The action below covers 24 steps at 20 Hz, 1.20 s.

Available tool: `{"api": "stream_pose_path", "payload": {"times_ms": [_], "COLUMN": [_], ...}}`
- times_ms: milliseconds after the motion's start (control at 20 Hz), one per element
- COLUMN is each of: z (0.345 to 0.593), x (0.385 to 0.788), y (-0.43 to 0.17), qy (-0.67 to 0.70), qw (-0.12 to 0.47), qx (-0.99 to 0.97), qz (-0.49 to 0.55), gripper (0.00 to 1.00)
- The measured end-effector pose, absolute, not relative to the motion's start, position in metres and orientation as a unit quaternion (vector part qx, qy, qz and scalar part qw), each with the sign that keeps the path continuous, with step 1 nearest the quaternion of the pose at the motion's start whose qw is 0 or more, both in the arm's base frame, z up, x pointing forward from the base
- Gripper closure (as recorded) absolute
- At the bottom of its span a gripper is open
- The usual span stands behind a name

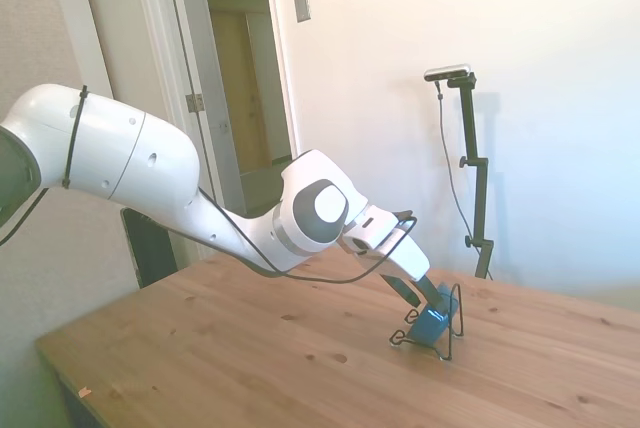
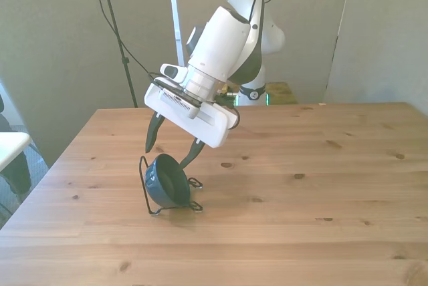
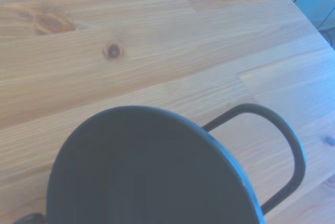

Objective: Unload the bowl

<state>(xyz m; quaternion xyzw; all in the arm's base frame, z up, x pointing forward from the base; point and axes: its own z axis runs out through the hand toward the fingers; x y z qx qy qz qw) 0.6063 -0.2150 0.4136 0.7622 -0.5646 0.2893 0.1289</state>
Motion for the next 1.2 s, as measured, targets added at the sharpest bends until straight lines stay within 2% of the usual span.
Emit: {"api": "stream_pose_path", "payload": {"times_ms": [750, 1200], "z": [0.4053, 0.4103], "x": [0.6041, 0.6065], "y": [-0.2133, -0.2143], "qy": [-0.565, -0.566], "qw": [0.145, 0.144], "qx": [0.755, 0.752], "qz": [0.3, 0.304], "gripper": [1.0, 1.0]}}
